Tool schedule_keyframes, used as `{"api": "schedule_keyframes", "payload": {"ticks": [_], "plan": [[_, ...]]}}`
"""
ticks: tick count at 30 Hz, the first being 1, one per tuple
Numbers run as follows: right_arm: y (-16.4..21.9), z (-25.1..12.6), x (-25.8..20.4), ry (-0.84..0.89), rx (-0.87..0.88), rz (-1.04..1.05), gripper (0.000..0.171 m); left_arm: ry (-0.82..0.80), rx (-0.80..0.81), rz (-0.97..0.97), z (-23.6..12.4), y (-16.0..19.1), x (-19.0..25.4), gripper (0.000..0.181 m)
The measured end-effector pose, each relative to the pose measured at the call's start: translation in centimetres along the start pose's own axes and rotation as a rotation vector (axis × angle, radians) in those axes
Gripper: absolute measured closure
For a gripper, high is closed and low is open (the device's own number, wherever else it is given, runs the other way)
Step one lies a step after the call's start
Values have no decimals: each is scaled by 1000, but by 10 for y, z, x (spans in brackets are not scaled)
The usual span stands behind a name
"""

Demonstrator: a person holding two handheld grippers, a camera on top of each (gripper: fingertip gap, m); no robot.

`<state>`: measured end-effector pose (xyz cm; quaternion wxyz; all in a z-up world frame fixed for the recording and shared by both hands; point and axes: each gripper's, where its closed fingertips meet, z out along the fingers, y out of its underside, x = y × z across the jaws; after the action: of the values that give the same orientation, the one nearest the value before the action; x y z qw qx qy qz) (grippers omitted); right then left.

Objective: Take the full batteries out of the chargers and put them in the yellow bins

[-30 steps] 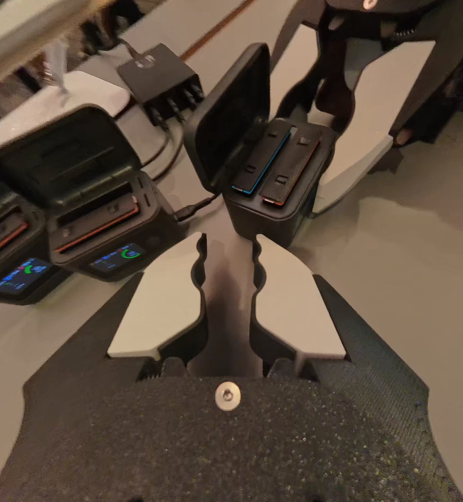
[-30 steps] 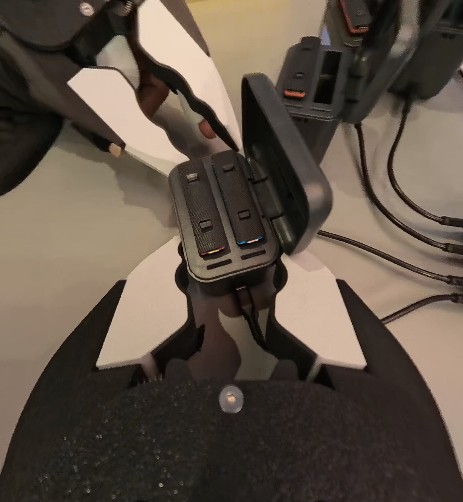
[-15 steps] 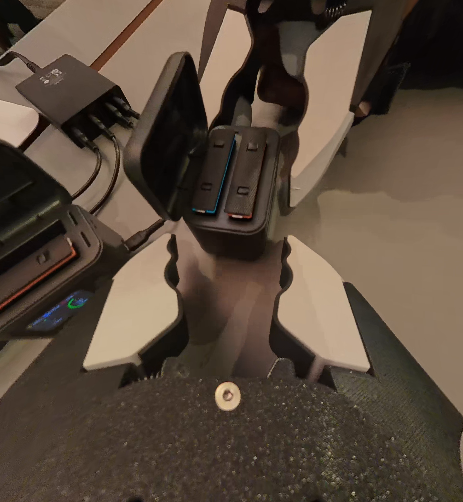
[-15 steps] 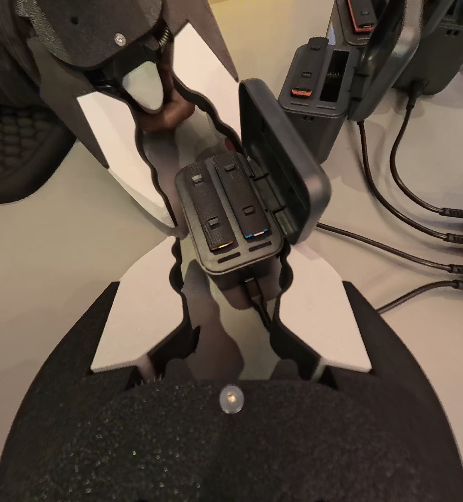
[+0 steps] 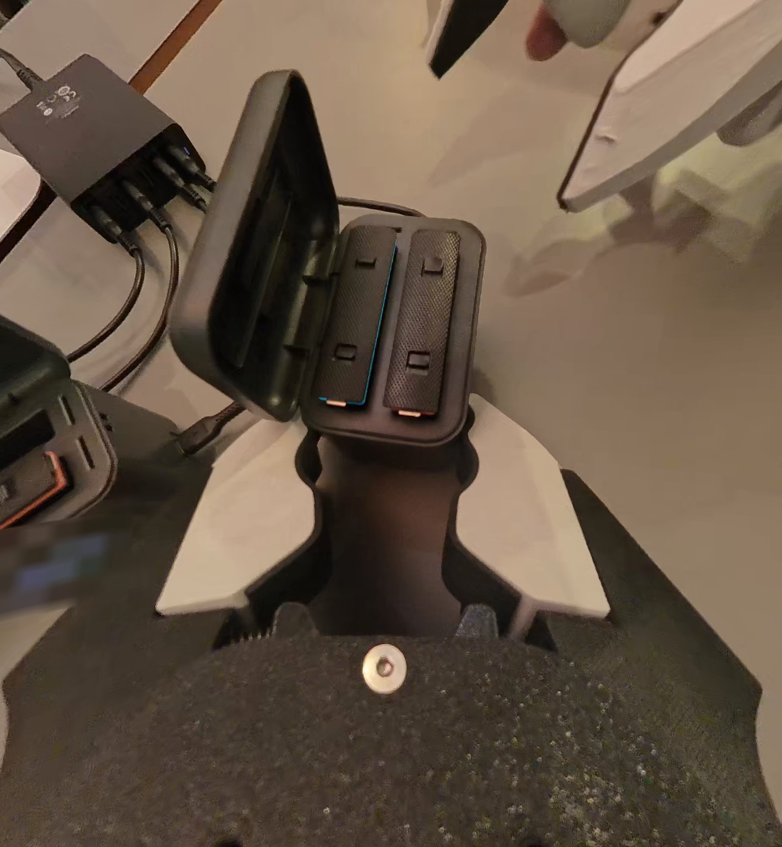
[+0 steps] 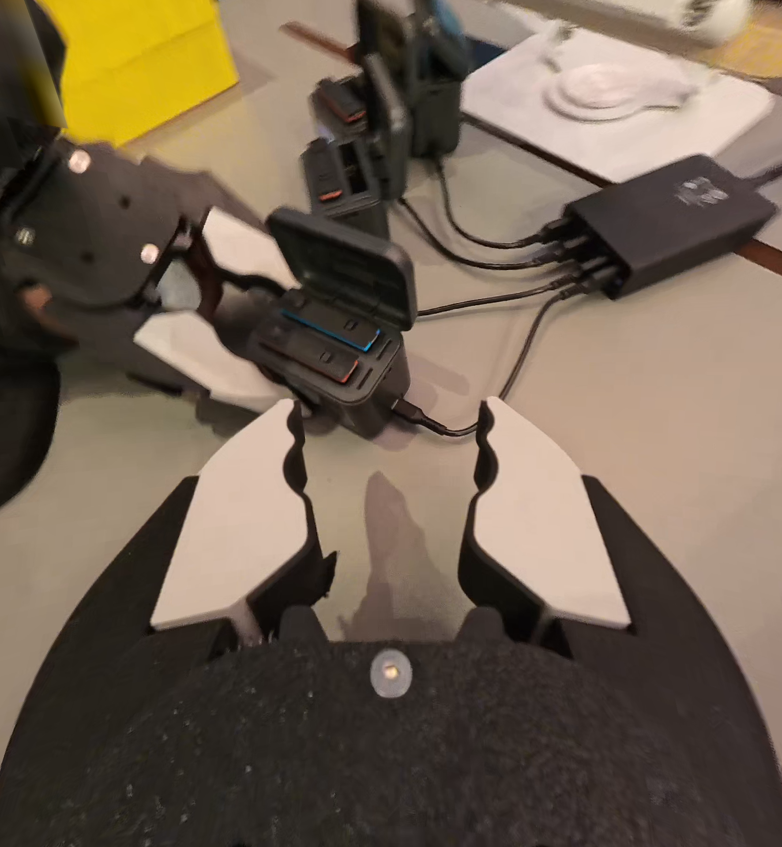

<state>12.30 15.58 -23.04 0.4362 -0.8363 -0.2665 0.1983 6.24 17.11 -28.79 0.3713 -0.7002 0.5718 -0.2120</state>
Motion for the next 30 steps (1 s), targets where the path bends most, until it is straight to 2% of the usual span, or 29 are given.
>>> {"api": "schedule_keyframes", "payload": {"ticks": [4, 7, 10, 16, 23, 30], "plan": [[-6, -1, -8, 221, 95, 86, 90, -36, -9, -26, 1, -1, 4, 123], [-7, 7, -26, 290, 105, 69, 92, -51, -11, -39, 2, -2, 6, 123], [-9, 21, -39, 305, 106, 77, 96, -56, -8, -48, 2, -2, 6, 124], [-7, 40, -36, 375, 78, 74, 101, -57, -2, -57, 1, -2, 6, 124], [-10, 41, -36, 408, 106, 77, 112, -54, 0, -73, 1, -2, 5, 124], [-10, 39, -36, 412, 101, 78, 113, -46, 3, -71, 1, -2, 6, 124]]}}
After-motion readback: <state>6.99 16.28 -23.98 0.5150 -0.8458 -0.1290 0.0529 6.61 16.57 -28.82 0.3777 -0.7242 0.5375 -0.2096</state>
